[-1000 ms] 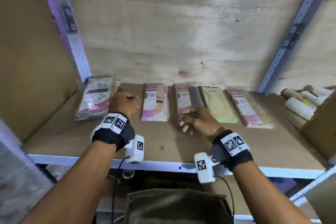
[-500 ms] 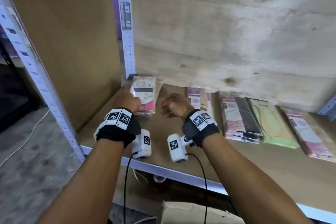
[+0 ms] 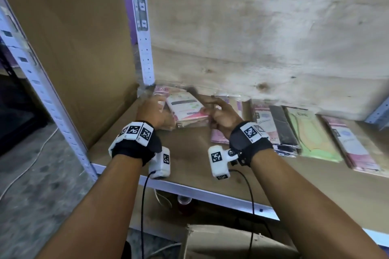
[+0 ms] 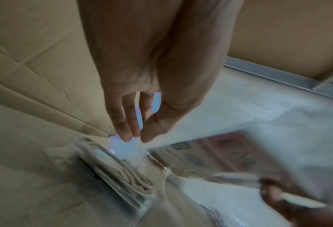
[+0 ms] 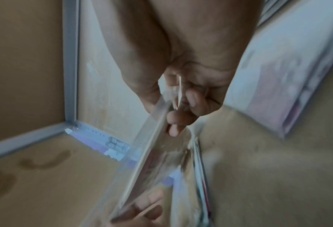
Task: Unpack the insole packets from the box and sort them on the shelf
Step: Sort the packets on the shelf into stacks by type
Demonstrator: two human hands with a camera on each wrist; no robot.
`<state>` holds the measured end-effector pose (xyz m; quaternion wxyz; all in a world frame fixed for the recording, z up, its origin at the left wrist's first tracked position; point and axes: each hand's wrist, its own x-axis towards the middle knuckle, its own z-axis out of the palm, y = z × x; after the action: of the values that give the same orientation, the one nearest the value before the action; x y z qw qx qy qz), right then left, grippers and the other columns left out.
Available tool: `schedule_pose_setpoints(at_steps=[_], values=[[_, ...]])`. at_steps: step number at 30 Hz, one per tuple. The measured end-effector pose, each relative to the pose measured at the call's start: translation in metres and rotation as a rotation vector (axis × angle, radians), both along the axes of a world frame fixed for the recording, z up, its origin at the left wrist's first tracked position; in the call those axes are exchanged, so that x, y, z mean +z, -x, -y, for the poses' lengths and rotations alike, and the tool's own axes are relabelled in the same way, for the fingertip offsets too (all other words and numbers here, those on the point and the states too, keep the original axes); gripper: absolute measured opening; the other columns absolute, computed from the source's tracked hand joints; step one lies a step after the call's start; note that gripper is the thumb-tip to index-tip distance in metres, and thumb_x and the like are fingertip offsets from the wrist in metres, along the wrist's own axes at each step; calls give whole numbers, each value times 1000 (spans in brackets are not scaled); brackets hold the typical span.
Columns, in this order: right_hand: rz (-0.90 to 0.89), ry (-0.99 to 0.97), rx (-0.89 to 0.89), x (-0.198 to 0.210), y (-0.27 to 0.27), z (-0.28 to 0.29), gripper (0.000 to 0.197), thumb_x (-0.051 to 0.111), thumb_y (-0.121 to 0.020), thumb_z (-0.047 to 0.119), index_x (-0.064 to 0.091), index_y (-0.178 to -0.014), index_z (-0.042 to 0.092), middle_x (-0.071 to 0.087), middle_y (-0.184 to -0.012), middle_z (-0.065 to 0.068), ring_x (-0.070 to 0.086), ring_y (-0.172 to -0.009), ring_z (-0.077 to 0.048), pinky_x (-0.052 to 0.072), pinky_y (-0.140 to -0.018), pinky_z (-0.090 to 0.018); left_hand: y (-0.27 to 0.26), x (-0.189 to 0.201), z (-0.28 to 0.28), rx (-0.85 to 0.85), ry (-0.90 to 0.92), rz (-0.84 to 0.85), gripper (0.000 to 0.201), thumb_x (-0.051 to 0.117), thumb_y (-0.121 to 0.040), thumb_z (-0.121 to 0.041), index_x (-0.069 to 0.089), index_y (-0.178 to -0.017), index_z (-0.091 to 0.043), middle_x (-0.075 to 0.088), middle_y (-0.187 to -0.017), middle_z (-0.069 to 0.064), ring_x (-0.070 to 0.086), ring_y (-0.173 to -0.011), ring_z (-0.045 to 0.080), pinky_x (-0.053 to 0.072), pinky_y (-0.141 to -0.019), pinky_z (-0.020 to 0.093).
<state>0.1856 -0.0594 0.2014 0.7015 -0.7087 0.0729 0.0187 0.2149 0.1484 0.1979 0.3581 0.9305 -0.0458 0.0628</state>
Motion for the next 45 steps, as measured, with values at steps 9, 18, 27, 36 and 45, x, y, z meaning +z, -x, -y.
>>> schedule_pose_setpoints(at_steps=[9, 18, 27, 36, 45], values=[[-8, -309, 11, 74, 65, 83, 32, 60, -93, 42, 61, -97, 10, 66, -71, -6, 51, -52, -15, 34, -47, -22, 40, 35, 64, -262, 56, 364, 9, 76, -84, -29, 73, -86, -20, 71, -84, 1, 64, -86, 26, 50, -84, 39], [176, -141, -88, 68, 114, 140, 20, 63, -94, 31, 65, -98, 12, 52, -66, -1, 42, -57, -15, 31, -51, -24, 82, 31, 122, -576, 543, 123, 20, 72, -88, -15, 75, -107, -11, 77, -104, -1, 72, -100, 18, 55, -88, 34], [47, 7, -60, -12, 154, 170, 37, 68, -90, 11, 59, -122, -6, 68, -120, -23, 62, -116, -43, 43, -106, -57, 99, -12, 186, -451, 787, -350, 21, 73, -87, -19, 74, -107, -12, 77, -103, 6, 72, -97, 25, 54, -83, 38], [20, 65, 130, -30, 156, 195, 26, 59, -96, 12, 65, -121, 6, 67, -123, -20, 59, -118, -43, 38, -109, -58, 33, 3, 185, -153, 742, -69, 62, 80, -77, -42, 56, -128, -15, 66, -122, 6, 68, -104, 18, 55, -90, 37], [63, 162, 324, -19, 157, 218, 36, 57, -96, 7, 57, -132, 3, 65, -129, -13, 62, -121, -26, 45, -108, -32, 14, 5, 177, -346, 444, 40, 39, 65, -92, -33, 68, -89, 6, 55, -51, -6, 43, -39, 0, 36, -43, 14]])
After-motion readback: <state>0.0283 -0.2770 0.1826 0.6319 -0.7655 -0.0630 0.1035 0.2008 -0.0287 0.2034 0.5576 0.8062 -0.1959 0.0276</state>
